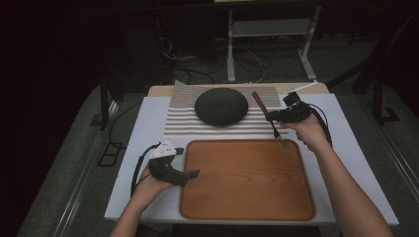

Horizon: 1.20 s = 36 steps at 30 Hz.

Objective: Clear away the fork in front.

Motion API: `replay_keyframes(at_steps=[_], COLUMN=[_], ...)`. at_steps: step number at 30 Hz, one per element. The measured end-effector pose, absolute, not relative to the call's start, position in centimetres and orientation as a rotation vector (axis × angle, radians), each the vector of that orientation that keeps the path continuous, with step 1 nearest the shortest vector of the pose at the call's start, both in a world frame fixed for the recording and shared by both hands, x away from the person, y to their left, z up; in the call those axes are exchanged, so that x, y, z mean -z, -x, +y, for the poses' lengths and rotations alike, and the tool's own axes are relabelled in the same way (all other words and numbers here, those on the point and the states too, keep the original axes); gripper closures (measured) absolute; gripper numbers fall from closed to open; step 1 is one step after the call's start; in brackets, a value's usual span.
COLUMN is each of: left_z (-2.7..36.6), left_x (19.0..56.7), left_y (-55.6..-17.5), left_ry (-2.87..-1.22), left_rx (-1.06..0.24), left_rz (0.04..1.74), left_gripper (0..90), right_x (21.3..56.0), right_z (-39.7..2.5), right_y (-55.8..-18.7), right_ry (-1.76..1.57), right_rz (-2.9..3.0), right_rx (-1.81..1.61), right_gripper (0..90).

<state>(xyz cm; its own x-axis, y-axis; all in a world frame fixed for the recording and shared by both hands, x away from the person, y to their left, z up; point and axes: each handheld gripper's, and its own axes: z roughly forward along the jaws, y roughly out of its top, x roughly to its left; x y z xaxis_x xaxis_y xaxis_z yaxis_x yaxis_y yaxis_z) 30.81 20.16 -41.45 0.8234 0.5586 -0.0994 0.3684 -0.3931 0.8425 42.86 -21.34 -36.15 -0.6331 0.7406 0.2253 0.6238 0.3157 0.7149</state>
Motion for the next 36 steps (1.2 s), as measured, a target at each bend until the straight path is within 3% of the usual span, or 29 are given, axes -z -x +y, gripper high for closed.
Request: replay_keyframes(at_steps=[19,36], left_z=[18.1,11.5], left_x=[39.9,37.7], left_y=[-31.9,-35.2], left_ry=[-2.009,-1.972], left_rx=[-0.227,-0.169], left_rz=[0.661,0.582], left_gripper=[0.0,0.0], right_x=[37.3,38.5], right_z=[-21.1,-18.8], right_y=[-36.0,-33.5], right_ry=[-1.134,-1.055], right_rz=[2.448,2.483], right_rx=[-1.352,-1.437], right_gripper=[76.9,76.8])
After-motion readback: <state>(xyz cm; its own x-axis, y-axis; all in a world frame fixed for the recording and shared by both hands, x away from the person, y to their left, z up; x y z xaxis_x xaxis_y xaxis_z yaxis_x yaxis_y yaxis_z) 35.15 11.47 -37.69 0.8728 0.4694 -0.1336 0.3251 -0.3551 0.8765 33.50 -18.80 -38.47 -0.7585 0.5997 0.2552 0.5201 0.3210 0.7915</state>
